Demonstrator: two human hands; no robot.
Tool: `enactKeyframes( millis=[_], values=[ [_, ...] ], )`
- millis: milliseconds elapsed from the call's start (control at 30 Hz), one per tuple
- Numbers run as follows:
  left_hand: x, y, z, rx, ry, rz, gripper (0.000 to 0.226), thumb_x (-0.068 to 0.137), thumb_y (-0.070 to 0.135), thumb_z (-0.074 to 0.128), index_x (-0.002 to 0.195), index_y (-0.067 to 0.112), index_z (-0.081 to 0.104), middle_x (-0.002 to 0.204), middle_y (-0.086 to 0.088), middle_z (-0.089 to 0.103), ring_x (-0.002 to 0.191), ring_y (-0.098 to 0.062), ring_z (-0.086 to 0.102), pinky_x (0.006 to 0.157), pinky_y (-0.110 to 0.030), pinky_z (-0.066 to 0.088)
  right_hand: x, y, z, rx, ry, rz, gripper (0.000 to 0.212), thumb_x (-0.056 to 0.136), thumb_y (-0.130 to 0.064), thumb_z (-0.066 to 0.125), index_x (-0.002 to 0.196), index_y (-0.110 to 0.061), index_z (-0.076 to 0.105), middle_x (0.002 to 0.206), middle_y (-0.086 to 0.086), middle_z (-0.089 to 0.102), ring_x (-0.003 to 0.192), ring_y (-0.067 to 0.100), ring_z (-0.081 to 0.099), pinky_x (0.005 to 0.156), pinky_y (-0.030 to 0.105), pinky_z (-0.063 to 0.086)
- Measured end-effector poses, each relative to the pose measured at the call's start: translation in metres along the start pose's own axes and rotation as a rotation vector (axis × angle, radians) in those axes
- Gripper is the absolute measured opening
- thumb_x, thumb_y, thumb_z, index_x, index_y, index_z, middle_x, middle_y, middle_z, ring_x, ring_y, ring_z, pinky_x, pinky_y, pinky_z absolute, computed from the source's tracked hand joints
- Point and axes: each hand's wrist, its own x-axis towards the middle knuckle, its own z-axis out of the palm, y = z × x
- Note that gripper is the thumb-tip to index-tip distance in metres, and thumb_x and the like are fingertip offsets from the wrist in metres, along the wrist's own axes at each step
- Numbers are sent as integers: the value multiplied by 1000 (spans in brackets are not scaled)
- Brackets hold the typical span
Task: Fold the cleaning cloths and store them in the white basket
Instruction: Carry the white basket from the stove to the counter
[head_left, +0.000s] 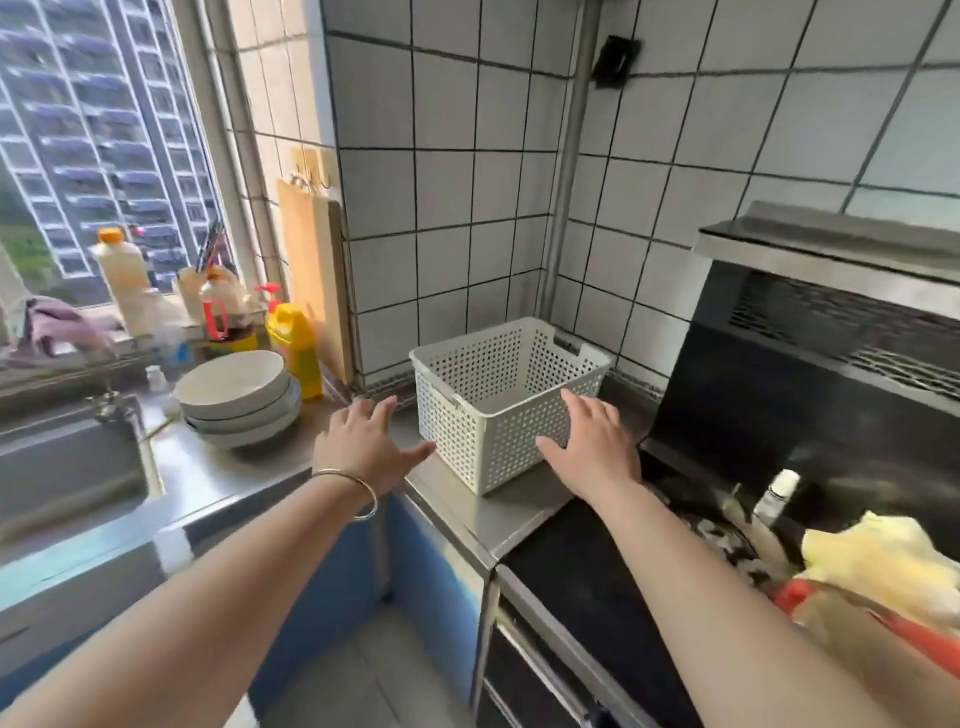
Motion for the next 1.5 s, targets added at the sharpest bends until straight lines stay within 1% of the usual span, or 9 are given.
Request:
enactKeyframes(
  millis=[433,667,800,1000,1067,1200,1267,1333,1500],
  values=[
    [181,64,93,-105,-150,-355,83,75,66,53,142,24,28,144,-13,37,131,-32,38,106,-44,36,255,111,62,-25,-137,13,66,88,-40,54,144,-17,27,149,10,32,137,30,26,109,41,29],
    [236,68,130,-254,-145,-550,62,80,49,61,127,11,46,124,-16,55,111,-32,53,92,-39,44,361,131,113,-58,-186,21,57,87,-30,55,139,-12,38,142,13,41,130,32,37,104,40,34],
    [253,66,148,-317,-95,-651,46,86,34,58,119,4,48,117,-17,61,90,-27,52,72,-31,38,404,134,138,-46,-144,53,45,89,-19,51,133,-14,43,137,13,45,126,32,40,99,41,38],
    [261,56,169,-426,-12,-741,22,84,24,52,99,9,51,95,-15,63,84,-32,61,75,-38,52,433,139,158,-39,-160,117,33,90,-12,44,122,-5,49,124,19,55,112,37,53,87,42,46],
    [262,59,173,-463,-4,-769,17,86,21,49,93,6,50,87,-14,62,77,-30,61,64,-32,49,436,139,162,-66,-163,144,31,93,-14,40,120,-4,49,122,19,57,110,36,55,84,41,47],
    [267,62,166,-586,-20,-820,13,93,16,43,92,4,46,64,-8,58,39,-13,55,35,-18,40,439,130,158,-123,-164,221,31,98,-23,37,119,-6,53,117,18,61,105,35,59,78,38,47],
    [269,54,156,-559,5,-803,17,93,20,43,94,3,48,72,-13,63,47,-18,60,42,-18,46,439,119,145,-80,-134,225,32,98,-23,35,118,-5,54,115,19,62,103,36,59,77,39,47],
    [268,42,133,-530,98,-777,22,91,24,44,96,4,51,87,-19,66,68,-31,64,61,-31,55,437,100,123,-6,-88,177,30,98,-21,36,116,-3,52,113,21,62,101,38,60,79,41,48],
    [243,9,44,-511,367,-683,34,86,34,45,80,3,57,83,-30,64,78,-42,63,73,-44,51,405,38,53,118,-28,36,24,97,-17,37,112,-3,50,110,24,61,99,39,60,74,40,46]
  ],
)
